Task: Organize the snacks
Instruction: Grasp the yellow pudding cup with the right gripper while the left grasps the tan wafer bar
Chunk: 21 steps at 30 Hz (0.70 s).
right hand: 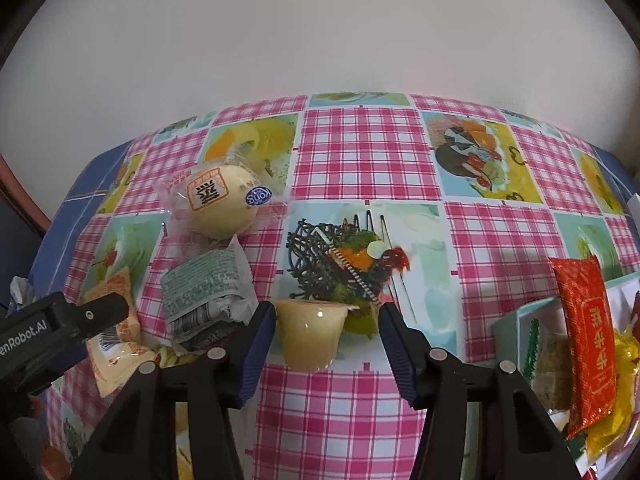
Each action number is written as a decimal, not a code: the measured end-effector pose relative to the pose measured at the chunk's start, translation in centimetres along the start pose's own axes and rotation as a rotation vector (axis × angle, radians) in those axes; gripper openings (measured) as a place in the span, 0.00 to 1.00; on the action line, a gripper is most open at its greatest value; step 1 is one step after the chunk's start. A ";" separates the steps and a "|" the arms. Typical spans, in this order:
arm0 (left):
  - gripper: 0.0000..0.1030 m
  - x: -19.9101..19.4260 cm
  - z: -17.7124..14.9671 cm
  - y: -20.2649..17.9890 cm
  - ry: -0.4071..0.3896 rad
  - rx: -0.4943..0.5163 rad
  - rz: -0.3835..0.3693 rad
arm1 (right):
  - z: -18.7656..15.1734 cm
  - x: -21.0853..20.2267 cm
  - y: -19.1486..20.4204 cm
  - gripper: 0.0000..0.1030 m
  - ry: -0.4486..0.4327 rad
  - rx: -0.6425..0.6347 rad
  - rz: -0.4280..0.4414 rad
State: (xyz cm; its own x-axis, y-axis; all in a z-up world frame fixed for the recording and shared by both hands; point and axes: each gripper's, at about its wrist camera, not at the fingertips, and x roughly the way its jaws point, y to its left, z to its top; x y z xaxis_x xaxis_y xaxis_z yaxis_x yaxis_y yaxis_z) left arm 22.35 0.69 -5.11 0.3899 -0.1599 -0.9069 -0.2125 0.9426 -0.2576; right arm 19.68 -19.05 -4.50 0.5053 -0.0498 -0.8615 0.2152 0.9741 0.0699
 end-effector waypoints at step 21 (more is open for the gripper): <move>0.37 2.0 0.7 -0.2 0.004 0.018 0.056 | 0.3 1.5 -0.3 0.44 0.002 0.028 -0.009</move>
State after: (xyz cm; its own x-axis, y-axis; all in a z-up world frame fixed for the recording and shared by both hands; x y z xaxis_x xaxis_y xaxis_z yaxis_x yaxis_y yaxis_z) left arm 23.78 0.40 -6.69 0.3742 -0.1082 -0.9210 -0.2173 0.9553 -0.2006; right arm 20.62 -19.44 -5.62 0.5014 -0.0579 -0.8633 0.2430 0.9670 0.0762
